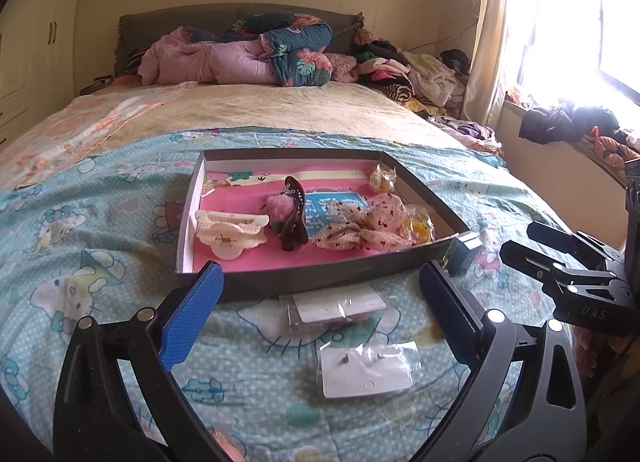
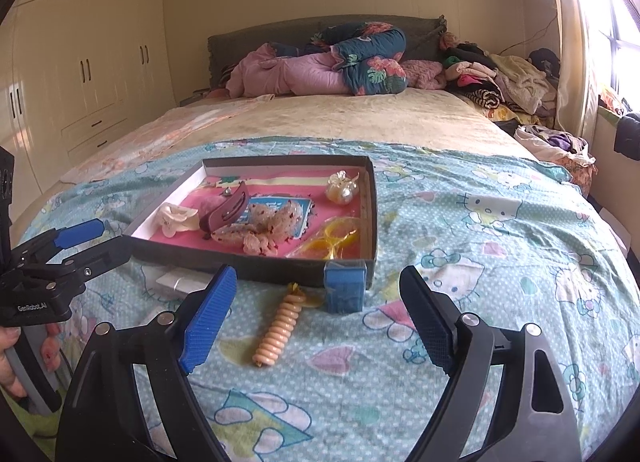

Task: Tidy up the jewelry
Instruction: 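Withdraw both open tools toward the beaded spring and bagged earring card, then grasp the orange beaded spring with the right tool while the left tool grasps the earring card, then carry the spring and earring card into the box while both tools open to release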

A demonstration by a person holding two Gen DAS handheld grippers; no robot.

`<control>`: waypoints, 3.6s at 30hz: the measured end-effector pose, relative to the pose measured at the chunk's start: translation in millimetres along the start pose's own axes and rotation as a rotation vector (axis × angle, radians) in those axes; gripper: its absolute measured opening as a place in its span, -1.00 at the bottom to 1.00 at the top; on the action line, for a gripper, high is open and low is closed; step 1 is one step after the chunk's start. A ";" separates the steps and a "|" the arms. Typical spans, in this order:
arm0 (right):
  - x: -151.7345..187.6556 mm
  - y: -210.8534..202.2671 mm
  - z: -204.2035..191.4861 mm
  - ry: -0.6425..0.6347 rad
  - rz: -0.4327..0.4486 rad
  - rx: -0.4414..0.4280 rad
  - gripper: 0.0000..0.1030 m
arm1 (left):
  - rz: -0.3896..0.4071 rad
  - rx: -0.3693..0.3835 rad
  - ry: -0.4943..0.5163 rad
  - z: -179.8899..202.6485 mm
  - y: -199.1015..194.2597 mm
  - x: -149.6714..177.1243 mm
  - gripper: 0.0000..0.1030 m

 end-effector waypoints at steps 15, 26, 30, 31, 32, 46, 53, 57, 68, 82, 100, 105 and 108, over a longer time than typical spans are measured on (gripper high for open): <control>29.5 -4.0 -4.3 -0.021 -0.065 0.006 0.57 | -0.062 0.012 0.052 13.3 3.0 29.7 0.77; 37.7 4.5 -2.1 -0.006 -0.098 -0.022 0.54 | -0.128 0.024 0.109 28.0 19.3 50.4 0.77; 40.2 11.8 0.5 0.009 -0.118 -0.036 0.46 | -0.154 0.026 0.126 29.9 25.2 57.9 0.77; 40.4 13.7 0.3 0.010 -0.122 -0.040 0.45 | -0.159 0.025 0.126 29.6 26.9 59.1 0.77; 40.5 15.0 0.0 0.010 -0.124 -0.041 0.43 | -0.164 0.027 0.125 29.6 28.2 60.2 0.77; 36.8 55.1 -15.5 0.029 -0.221 -0.129 -0.03 | -0.208 0.050 0.105 26.4 43.4 68.6 0.56; 41.2 71.6 -25.7 0.008 -0.257 -0.127 -0.49 | -0.208 0.063 0.096 25.3 45.9 65.0 0.31; 43.1 67.7 -25.3 0.005 -0.248 -0.129 -0.62 | -0.206 0.062 0.098 26.8 45.0 66.2 0.14; 47.2 47.0 -23.4 -0.016 -0.209 -0.111 -0.66 | -0.189 0.082 0.088 28.3 32.9 62.2 0.13; 35.3 19.8 -37.5 -0.030 -0.158 -0.175 -0.67 | -0.125 0.044 0.026 5.0 10.3 44.8 0.13; 8.6 26.6 -74.0 -0.082 -0.133 -0.223 -0.67 | -0.060 -0.012 -0.042 -28.3 -0.3 25.3 0.13; 1.5 32.5 -75.2 -0.085 -0.127 -0.219 -0.67 | -0.055 -0.020 -0.055 -34.7 1.5 22.0 0.13; -2.8 36.3 -72.8 -0.081 -0.124 -0.214 -0.67 | -0.053 -0.022 -0.059 -37.5 3.7 19.2 0.13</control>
Point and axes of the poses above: each gripper's, at about its wrist camera, not at the fingertips, and y roughly the way its jaws point, z to its right, x to its underside, the point moved 3 cm from there along y, roughly the way its jaws point, and after that the axes turned 1 degree about z, right-handed, at the moved point
